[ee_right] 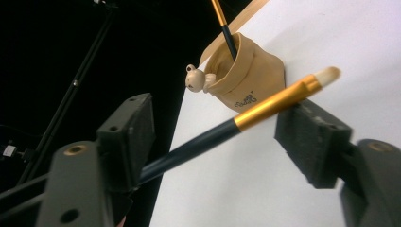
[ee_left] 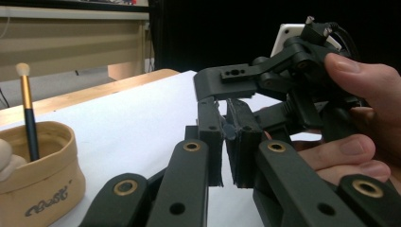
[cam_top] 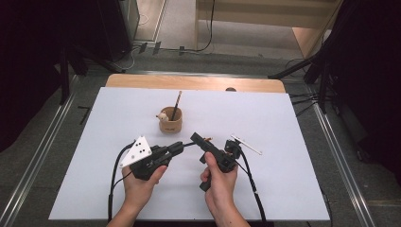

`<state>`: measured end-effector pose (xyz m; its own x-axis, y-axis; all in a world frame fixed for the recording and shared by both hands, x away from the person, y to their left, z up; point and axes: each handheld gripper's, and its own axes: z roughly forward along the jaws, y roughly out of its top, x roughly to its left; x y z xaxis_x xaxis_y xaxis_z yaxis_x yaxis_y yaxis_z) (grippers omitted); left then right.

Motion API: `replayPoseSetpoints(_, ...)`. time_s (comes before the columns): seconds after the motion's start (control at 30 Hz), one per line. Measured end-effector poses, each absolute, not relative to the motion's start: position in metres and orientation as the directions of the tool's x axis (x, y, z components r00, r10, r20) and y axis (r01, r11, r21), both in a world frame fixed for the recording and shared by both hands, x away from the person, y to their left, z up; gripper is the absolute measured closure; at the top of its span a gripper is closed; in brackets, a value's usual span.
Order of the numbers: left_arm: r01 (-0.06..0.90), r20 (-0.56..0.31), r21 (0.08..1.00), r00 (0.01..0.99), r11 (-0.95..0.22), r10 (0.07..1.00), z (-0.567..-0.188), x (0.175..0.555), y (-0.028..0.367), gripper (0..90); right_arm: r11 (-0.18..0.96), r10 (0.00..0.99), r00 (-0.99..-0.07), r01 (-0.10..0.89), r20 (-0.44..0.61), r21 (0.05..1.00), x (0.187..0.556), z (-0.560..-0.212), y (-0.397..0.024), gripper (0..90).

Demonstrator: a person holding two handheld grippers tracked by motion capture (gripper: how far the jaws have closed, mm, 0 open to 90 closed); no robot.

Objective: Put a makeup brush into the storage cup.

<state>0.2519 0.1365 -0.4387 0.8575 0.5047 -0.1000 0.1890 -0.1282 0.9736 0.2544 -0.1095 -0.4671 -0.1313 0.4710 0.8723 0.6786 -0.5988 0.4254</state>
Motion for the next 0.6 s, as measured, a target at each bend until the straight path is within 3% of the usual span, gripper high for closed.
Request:
replayPoseSetpoints(0.27,0.194,-0.100,0.971,0.860,-0.139,0.500,-0.438,0.251,0.137,86.2,-0.605,0.456,-0.112,0.688,0.883,0.400,0.255,-0.468,-0.113,52.9)
replayPoseSetpoints(0.37,0.245,-0.134,0.953,0.871,-0.181,0.473,-0.442,0.255,0.134,85.4,-0.627,0.409,-0.134,0.678,0.903,0.384,0.254,-0.465,-0.117,70.0)
replayPoseSetpoints(0.4,0.261,-0.146,0.945,0.875,-0.195,0.462,-0.444,0.257,0.132,79.0,-0.630,0.404,-0.152,0.669,0.902,0.395,0.253,-0.462,-0.120,81.7)
replayPoseSetpoints(0.47,0.296,-0.172,0.930,0.874,-0.218,0.455,-0.447,0.260,0.130,50.8,-0.637,0.418,-0.202,0.630,0.886,0.444,0.253,-0.457,-0.127,84.5)
replayPoseSetpoints(0.5,0.308,-0.184,0.926,0.873,-0.220,0.451,-0.448,0.261,0.130,42.1,-0.626,0.443,-0.231,0.612,0.866,0.483,0.254,-0.453,-0.131,84.5)
replayPoseSetpoints(0.6,0.319,-0.194,0.925,0.863,-0.205,0.467,-0.447,0.263,0.132,32.4,-0.565,0.573,-0.292,0.536,0.765,0.628,0.253,-0.440,-0.142,84.6)
